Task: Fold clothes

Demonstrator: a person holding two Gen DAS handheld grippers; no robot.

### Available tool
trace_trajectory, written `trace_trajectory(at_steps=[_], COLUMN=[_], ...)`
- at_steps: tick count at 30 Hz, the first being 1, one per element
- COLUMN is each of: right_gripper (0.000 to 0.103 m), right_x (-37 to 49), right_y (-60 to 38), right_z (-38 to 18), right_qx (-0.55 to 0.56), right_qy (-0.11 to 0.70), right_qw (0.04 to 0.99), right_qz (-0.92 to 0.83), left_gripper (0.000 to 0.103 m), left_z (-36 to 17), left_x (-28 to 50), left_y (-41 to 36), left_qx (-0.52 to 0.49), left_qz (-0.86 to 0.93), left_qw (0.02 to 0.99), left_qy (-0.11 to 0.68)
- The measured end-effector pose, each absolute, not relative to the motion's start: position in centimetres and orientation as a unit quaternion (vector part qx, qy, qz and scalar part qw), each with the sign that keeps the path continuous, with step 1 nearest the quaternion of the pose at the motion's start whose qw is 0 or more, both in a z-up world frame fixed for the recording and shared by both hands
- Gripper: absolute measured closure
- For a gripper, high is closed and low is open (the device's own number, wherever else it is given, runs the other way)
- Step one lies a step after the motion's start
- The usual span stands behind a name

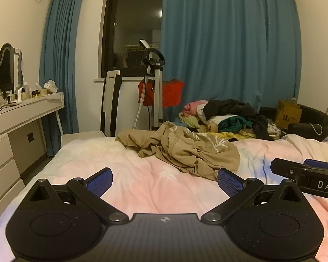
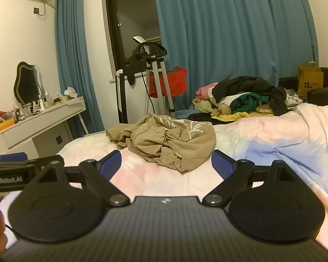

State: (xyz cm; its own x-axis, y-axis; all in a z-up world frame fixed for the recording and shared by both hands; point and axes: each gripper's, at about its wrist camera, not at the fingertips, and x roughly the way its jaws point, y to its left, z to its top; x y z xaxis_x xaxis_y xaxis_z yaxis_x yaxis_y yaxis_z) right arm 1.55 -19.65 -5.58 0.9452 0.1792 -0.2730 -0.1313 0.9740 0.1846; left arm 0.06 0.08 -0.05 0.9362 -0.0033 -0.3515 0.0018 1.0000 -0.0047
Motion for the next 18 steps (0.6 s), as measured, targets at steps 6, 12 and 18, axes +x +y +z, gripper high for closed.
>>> trace_trajectory(at_steps=[6,12,18], right_gripper=[0.012,0.012,0.012], right_x=[1.61,1.47,1.31], right_y=[-19.72,-19.33,-18.89], right_z=[-5.49,-5.72,-5.45], right_qx=[0.082,0.067,0.064], right_qy=[0.148,0.134,0.136], right_qw=[0.982,0.986,0.987], right_qz=[0.078,0.069,0.062], left_gripper=[0.0,0.0,0.0], left_z=[-0.33,-0.05,0.06], left_x=[0.4,-0.1,-0.44], left_y=[0.59,0.0,0.21], left_qx=[-0.004,-0.001,-0.007], left_qz=[-0.003,0.001,0.001], left_qw=[0.986,0.986,0.986], left_qy=[0.166,0.167,0.167])
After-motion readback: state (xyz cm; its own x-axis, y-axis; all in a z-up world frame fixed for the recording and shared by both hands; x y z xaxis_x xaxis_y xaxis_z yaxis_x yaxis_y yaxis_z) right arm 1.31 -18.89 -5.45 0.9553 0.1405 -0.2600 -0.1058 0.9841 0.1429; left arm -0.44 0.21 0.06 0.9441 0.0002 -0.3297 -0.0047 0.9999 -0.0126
